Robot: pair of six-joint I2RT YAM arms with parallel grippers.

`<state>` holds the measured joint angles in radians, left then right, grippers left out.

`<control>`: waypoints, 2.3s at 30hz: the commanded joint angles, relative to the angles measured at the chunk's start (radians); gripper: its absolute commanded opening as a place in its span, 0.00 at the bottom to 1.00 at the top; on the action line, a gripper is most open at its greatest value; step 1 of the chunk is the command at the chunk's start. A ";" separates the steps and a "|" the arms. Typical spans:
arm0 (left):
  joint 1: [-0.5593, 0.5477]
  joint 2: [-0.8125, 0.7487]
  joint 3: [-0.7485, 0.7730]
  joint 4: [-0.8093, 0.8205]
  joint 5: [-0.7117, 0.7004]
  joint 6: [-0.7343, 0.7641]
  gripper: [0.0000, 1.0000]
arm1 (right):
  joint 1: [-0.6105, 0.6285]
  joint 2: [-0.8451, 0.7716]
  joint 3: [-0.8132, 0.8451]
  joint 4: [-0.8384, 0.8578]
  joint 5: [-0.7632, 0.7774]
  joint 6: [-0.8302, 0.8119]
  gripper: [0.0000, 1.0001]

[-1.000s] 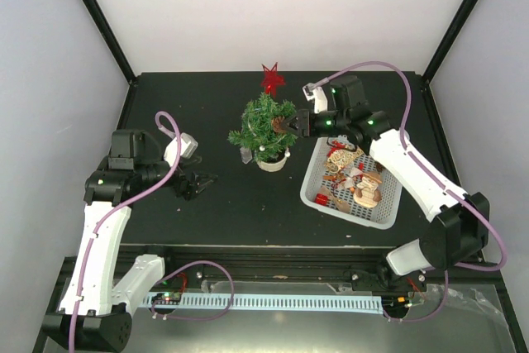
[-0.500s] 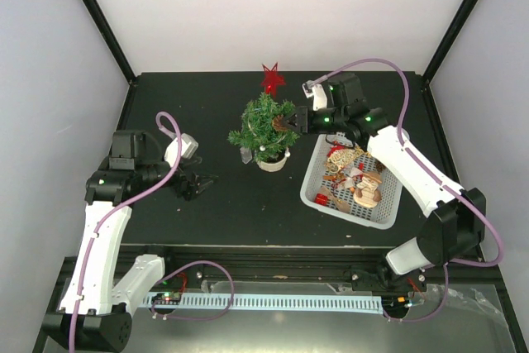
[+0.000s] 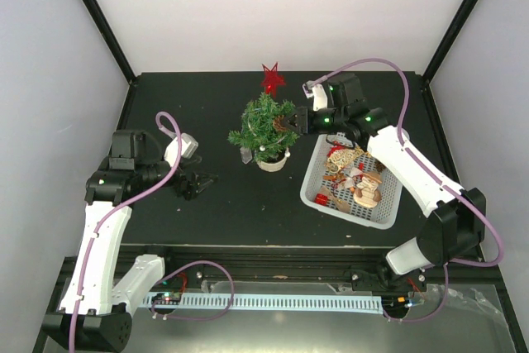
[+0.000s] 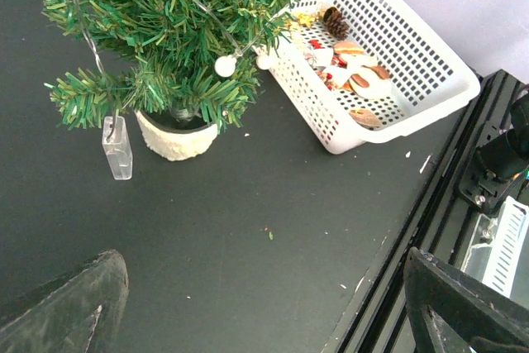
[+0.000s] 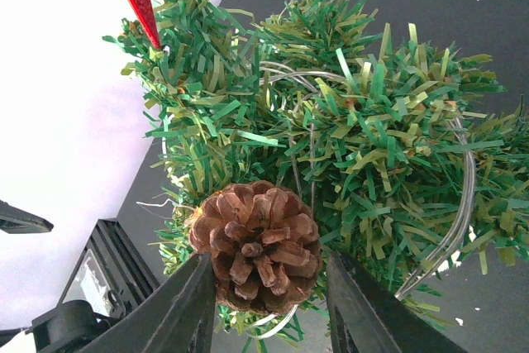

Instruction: Decorate the small christmas tree

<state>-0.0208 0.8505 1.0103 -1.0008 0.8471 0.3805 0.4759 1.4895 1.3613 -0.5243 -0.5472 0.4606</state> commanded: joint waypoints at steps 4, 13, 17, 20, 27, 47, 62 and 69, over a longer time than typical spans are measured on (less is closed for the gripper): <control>0.007 -0.016 -0.002 0.016 -0.008 -0.006 0.91 | -0.003 -0.040 0.007 0.002 0.024 0.002 0.42; 0.007 -0.022 -0.006 0.018 -0.011 -0.005 0.92 | -0.004 -0.075 0.013 -0.014 0.050 0.001 0.43; 0.007 -0.023 -0.005 0.016 -0.011 -0.005 0.91 | -0.005 -0.102 0.010 -0.047 0.126 0.012 0.44; 0.007 -0.024 -0.003 0.016 -0.010 -0.008 0.92 | -0.006 -0.165 -0.023 -0.091 0.281 0.044 0.45; 0.007 -0.004 0.007 0.019 0.008 -0.015 0.91 | -0.084 -0.163 -0.028 -0.430 0.786 0.210 0.53; 0.006 0.025 0.022 0.008 0.024 -0.002 0.92 | -0.296 0.065 -0.256 -0.367 0.894 0.399 0.67; 0.005 0.018 0.010 0.015 0.018 0.001 0.92 | -0.381 0.143 -0.379 -0.074 0.647 0.385 0.64; 0.008 0.017 0.005 0.016 0.014 0.000 0.91 | -0.381 -0.127 -0.549 0.178 0.450 0.299 0.63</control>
<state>-0.0208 0.8768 1.0054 -0.9947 0.8463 0.3737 0.0994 1.4940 0.8280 -0.4961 -0.0036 0.8158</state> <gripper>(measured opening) 0.915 0.632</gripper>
